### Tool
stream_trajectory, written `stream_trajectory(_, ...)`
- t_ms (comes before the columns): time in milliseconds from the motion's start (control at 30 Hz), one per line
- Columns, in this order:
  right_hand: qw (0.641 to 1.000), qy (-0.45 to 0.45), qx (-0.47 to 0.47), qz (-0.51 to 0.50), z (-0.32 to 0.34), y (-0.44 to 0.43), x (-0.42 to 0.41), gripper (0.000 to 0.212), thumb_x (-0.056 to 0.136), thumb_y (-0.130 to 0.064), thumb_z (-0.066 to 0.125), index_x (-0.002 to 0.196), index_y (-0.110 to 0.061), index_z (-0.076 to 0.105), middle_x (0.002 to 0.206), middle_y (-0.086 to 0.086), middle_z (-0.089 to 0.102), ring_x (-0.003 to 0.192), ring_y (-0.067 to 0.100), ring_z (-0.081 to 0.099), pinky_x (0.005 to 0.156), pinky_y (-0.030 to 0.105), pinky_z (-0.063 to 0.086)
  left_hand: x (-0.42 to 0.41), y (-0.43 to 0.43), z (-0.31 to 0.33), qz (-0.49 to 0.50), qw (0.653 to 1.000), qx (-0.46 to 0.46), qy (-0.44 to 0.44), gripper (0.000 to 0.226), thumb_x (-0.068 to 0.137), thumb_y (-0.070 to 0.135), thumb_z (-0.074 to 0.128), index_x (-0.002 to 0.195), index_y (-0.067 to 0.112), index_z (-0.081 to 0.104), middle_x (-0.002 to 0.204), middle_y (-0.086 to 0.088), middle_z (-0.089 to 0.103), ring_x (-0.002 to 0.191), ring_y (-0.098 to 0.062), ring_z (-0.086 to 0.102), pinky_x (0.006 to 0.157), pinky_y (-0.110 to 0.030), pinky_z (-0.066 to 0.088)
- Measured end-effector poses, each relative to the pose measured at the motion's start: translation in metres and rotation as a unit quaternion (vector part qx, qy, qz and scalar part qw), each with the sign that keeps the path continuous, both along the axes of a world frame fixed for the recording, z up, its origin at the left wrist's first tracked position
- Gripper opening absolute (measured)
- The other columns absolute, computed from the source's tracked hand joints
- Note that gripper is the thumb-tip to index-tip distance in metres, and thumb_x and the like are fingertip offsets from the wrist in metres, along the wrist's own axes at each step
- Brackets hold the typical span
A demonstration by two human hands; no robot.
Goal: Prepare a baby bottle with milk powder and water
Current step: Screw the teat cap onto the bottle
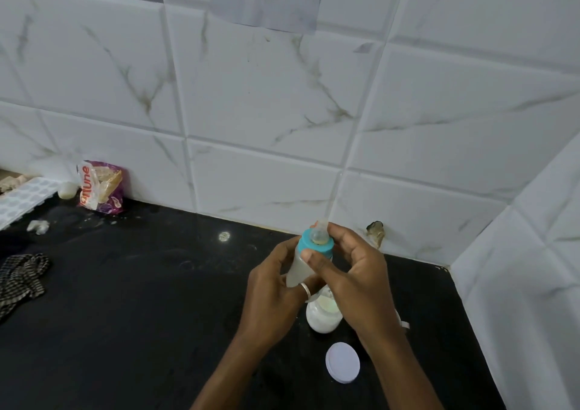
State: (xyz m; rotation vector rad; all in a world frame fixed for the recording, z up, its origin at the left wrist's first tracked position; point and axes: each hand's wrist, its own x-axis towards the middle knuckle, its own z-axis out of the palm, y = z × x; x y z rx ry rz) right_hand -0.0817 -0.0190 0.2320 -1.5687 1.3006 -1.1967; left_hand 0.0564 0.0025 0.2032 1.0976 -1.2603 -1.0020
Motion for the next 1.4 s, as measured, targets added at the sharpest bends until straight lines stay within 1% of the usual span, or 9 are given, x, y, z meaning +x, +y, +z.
stream_trajectory(100,1.000,0.012,-0.002,0.011,0.001,0.001,0.000,0.049,0.084,-0.033,0.083,0.130,-0.034,0.066,0.127,-0.019,0.070,0.125,0.004,0.061,0.106,0.040,0.054,0.004,0.000,0.001,-0.020,1.000,0.002,0.003,0.051,0.088,0.009,0.078,0.134,0.025,0.061,0.121,0.015,0.073,0.111,-0.008,0.071,0.086,-0.027,0.060)
stream_trajectory(300,0.973,0.033,0.033,0.225,0.034,-0.011,-0.020,0.047,0.093,-0.026,0.073,0.139,-0.029,0.059,0.138,-0.014,0.064,0.132,0.014,0.058,0.109,0.049,0.050,0.022,-0.007,0.019,-0.147,0.988,0.034,0.031,0.052,0.084,0.005,0.080,0.132,0.016,0.063,0.122,0.002,0.074,0.116,-0.017,0.070,0.092,-0.031,0.059)
stream_trajectory(467,0.955,0.025,0.041,0.292,0.039,-0.016,-0.032,0.050,0.096,-0.014,0.066,0.144,-0.018,0.054,0.144,-0.004,0.062,0.134,0.019,0.058,0.108,0.044,0.052,0.027,-0.008,0.020,-0.169,0.985,0.028,0.023,0.051,0.082,0.007,0.082,0.129,0.015,0.065,0.121,0.001,0.074,0.117,-0.016,0.069,0.092,-0.028,0.058)
stream_trajectory(733,0.983,-0.012,0.010,0.183,0.019,-0.013,-0.019,0.044,0.091,-0.029,0.074,0.133,-0.027,0.062,0.129,-0.010,0.070,0.126,0.014,0.063,0.106,0.039,0.053,0.011,-0.004,0.009,-0.092,0.995,-0.009,0.027,0.058,0.085,0.011,0.080,0.139,0.015,0.060,0.127,0.006,0.073,0.118,-0.013,0.070,0.094,-0.030,0.060)
stream_trajectory(933,0.999,0.012,-0.041,0.021,0.002,0.001,0.008,0.045,0.092,-0.032,0.073,0.136,-0.028,0.062,0.124,-0.018,0.067,0.118,-0.006,0.061,0.093,0.012,0.051,-0.004,0.002,0.001,0.017,0.998,-0.061,-0.017,0.057,0.093,0.000,0.069,0.138,0.033,0.058,0.123,0.017,0.074,0.111,-0.008,0.073,0.089,-0.035,0.062)
stream_trajectory(1033,0.997,0.032,-0.060,-0.037,-0.007,0.004,0.019,0.048,0.092,-0.043,0.072,0.137,-0.030,0.061,0.122,-0.023,0.065,0.119,0.003,0.061,0.096,0.022,0.053,-0.009,0.003,-0.005,0.067,0.994,-0.078,-0.048,0.055,0.095,-0.001,0.067,0.135,0.036,0.059,0.112,0.018,0.076,0.102,-0.010,0.075,0.084,-0.038,0.064)
stream_trajectory(1133,0.997,0.032,-0.052,-0.038,-0.008,0.004,0.023,0.052,0.089,-0.051,0.065,0.137,-0.034,0.056,0.121,-0.031,0.059,0.119,-0.002,0.059,0.097,0.019,0.052,-0.010,0.004,-0.004,0.077,0.992,-0.077,-0.058,0.049,0.096,0.009,0.067,0.132,0.042,0.058,0.108,0.019,0.076,0.098,-0.010,0.076,0.081,-0.038,0.065)
stream_trajectory(1267,0.999,0.012,-0.038,-0.007,-0.006,0.002,0.019,0.058,0.089,-0.050,0.063,0.142,-0.027,0.053,0.126,-0.021,0.064,0.117,-0.007,0.060,0.095,0.015,0.053,-0.007,0.003,0.002,0.075,0.993,-0.073,-0.063,0.051,0.096,0.009,0.070,0.131,0.044,0.057,0.111,0.025,0.075,0.100,-0.004,0.075,0.082,-0.033,0.064)
stream_trajectory(1400,0.999,0.006,0.018,0.029,-0.006,0.005,0.014,0.076,0.077,-0.062,0.068,0.143,-0.038,0.040,0.124,-0.032,0.058,0.116,-0.016,0.057,0.093,0.012,0.052,-0.005,0.002,0.007,0.059,0.992,-0.093,-0.062,0.049,0.095,0.008,0.072,0.133,0.036,0.061,0.115,0.019,0.075,0.106,-0.007,0.074,0.086,-0.028,0.062)
